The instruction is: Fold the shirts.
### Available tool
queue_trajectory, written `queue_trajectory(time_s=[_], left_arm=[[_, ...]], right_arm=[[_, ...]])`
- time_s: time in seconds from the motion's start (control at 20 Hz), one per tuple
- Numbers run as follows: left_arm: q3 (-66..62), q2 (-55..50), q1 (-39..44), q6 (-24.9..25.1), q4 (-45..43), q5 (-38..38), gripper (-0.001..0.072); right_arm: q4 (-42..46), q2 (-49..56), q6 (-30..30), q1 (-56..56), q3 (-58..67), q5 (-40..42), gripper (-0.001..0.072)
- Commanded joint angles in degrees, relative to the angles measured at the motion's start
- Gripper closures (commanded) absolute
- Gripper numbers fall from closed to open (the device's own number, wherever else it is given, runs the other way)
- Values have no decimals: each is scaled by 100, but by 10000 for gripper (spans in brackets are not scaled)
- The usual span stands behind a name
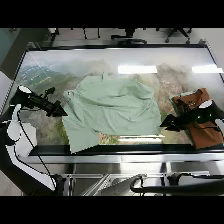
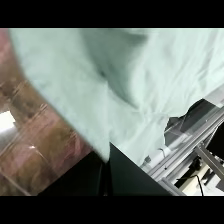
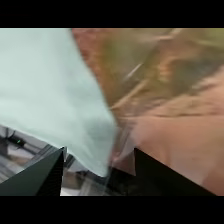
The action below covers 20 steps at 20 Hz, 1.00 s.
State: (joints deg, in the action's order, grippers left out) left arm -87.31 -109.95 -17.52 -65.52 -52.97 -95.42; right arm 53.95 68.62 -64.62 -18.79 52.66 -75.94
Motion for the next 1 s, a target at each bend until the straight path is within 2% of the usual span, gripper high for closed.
queue_trajectory(time_s=[0.0, 0.05, 0.1, 0.15, 0.2, 0.3, 0.35, 0.55, 0.7, 0.85, 0.95], left_arm=[[4, 46, -39, -39, 17, -160, 689], [76, 131, -37, -31, 44, -96, 689], [219, 280, -39, -7, 68, 48, 689], [400, 476, -39, 81, 68, 199, 689], [616, 730, -46, 205, 122, 319, 689], [990, 1311, -122, 557, 992, 232, 689], [1097, 1648, -179, 706, 1567, 138, 689], [479, 3386, -551, 713, 3401, 192, 690], [-350, 4979, -1016, 702, 4586, 1246, 690], [-964, 6295, -1635, 584, 4688, 2763, 690], [-1436, 6765, -2358, 319, 4642, 3005, 690]], right_arm=[[-173, 317, 170, 415, -138, 385, 214], [-179, 361, 190, 566, -136, 511, 233], [-262, 369, 310, 706, -133, 629, 377], [-474, 361, 444, 798, -120, 675, 553], [-831, 315, 570, 846, -59, 636, 691], [-1517, 2, 935, 859, 262, 278, 692], [-1718, -267, 935, 844, 551, 98, 693], [-2380, -1635, 780, 426, 2542, -173, 693], [-2861, -2396, 780, -66, 4310, 219, 693], [-2828, -2739, 763, -297, 5598, 780, 694], [-2822, -2813, 761, -319, 6192, 1003, 693]])
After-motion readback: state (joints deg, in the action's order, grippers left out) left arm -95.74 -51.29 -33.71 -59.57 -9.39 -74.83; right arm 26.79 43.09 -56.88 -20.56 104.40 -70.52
